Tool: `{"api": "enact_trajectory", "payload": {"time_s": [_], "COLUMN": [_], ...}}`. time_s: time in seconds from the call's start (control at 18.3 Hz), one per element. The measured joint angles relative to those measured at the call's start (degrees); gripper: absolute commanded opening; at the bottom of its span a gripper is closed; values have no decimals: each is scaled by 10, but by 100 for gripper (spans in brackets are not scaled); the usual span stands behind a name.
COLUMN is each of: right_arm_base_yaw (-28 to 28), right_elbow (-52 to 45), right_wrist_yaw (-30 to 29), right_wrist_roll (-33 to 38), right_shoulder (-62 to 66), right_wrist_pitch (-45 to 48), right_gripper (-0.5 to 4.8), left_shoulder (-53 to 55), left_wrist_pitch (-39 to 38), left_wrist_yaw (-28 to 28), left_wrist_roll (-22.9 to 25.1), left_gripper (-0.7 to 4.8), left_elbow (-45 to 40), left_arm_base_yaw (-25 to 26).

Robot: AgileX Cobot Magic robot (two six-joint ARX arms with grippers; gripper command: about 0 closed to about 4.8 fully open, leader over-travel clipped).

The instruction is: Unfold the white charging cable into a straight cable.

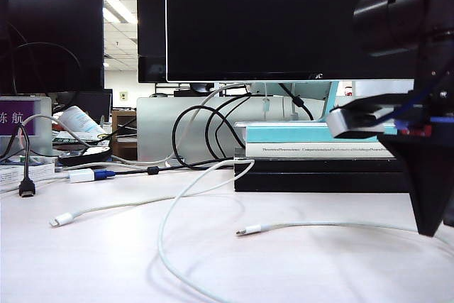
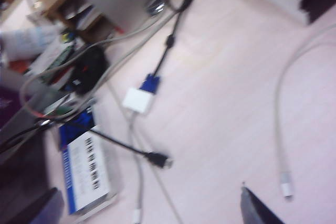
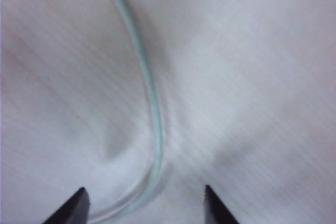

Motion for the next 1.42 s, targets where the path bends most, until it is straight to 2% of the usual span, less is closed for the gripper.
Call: {"api": "enact_trajectory", "payload": {"time_s": [0.33,0.38,0.49,0.93,1.2,1.42], "right_arm_base_yaw": [0,0,0,-1,-2,-39], "right_elbow": [-12,-9,-2,0,-6,4], "right_wrist_yaw": [-4,-8,-6,-19,118,171], "right_wrist_roll": [0,2,7,9,14,49], "right_shoulder": [22,29,43,41,-23,-91], "right_wrist_pitch": [17,16,13,57,76,78], "right_gripper": [206,187,4,-1,-1,-1], "left_shoulder": [0,0,0,1,1,0], "left_wrist_pitch": [14,14,14,14,14,14], "left_wrist_yaw": [7,7,7,7,7,8], "left_wrist_roll": [-7,-7,-7,-9,-9,-9], "left_gripper": [479,479,479,479,479,479], "left_elbow": [0,0,0,0,0,0], "left_arm_base_yaw": [0,0,0,0,0,0]}}
